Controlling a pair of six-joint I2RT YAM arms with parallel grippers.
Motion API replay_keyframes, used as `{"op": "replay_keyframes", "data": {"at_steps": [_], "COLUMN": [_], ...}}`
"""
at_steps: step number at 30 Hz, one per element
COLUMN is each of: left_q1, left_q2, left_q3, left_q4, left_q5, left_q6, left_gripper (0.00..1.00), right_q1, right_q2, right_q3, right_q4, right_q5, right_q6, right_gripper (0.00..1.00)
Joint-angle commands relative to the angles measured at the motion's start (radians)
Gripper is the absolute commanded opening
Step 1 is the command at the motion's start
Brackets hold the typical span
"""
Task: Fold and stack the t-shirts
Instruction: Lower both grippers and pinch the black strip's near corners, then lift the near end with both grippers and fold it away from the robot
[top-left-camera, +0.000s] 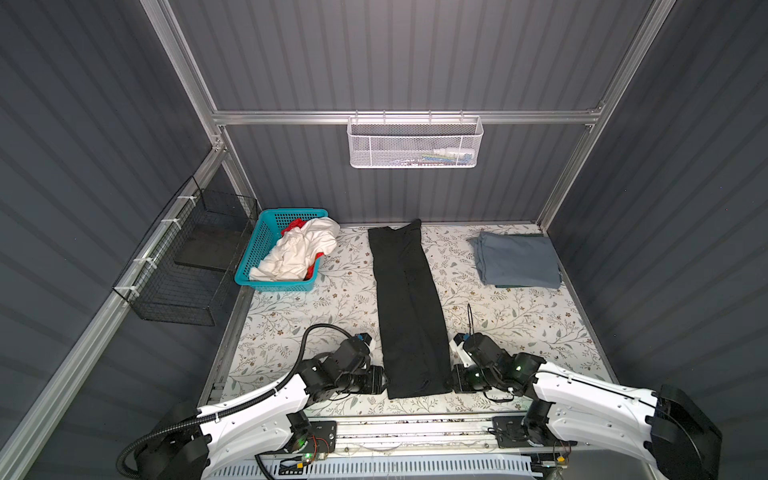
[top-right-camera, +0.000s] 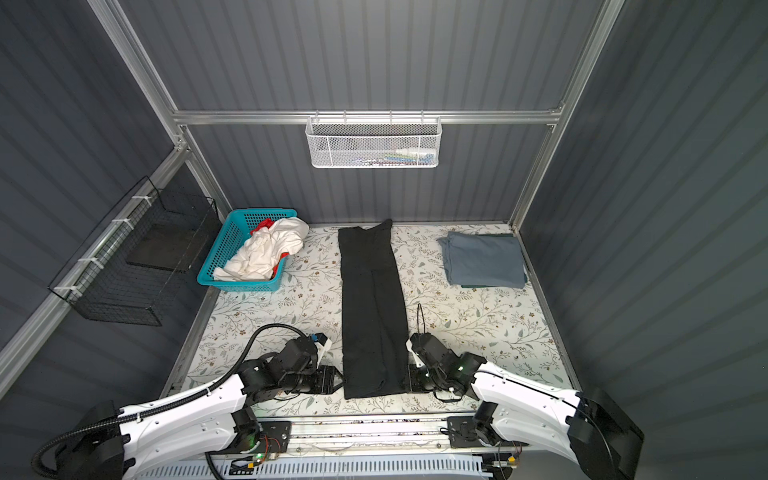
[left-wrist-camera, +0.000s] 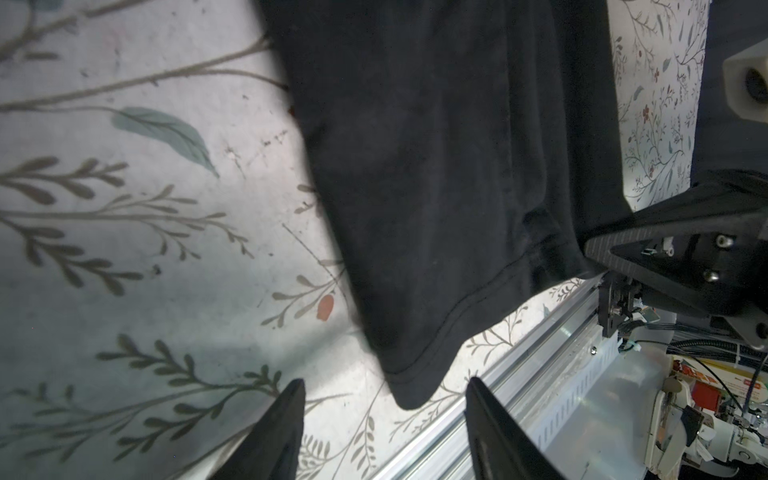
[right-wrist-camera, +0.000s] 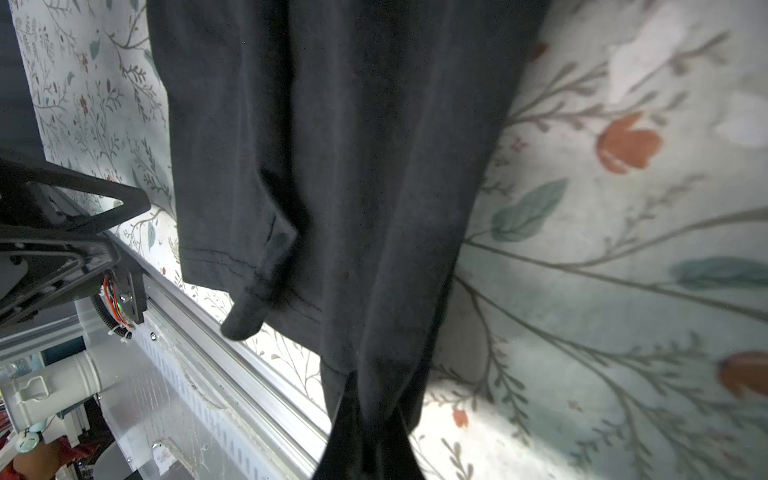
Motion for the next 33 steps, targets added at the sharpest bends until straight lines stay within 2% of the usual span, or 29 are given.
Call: {"op": "replay_keyframes", "data": {"at_steps": [1,6,12,18,21,33], "left_q1": [-0.02,-0.029,-0.046,-0.046,-0.047,-0.052], "left_q2": [-0.019,-0.033,0.012,0.057,0.066,0.155], "left_q3": [-0.024,-0.046,-0.071,-0.044,-0.048,-0.009], "left_q4": [-0.029,-0.027,0.015,-0.022,-0.012,0.025], "left_q5": [-0.031,-0.037,-0.037,-0.048,-0.05,-0.07], "left_q6": [-0.022,-0.042,-0.059,-0.023,-0.024,0.002], "left_gripper": [0.61,0.56,0.53,0.52,0.45,0.33], "right_q1": [0.034,0.072,0.086,0.086,0.086,0.086], "right_q2": [0.051,0.117,0.117,0.11,0.113,0.101], "right_q3": [0.025,0.05,0.057,0.058,0.058,0.061], "right_q4": [0.029,0.045,0.053,0.058,0.058,0.049], "right_q5": [-0.033,-0.01,0.003,0.021,0.023,0.053], "right_q6": [-0.016,-0.013,-0.008,-0.013,-0.008,0.0], "right_gripper": [0.0,0.0,0.0,0.0,0.0,0.0]}}
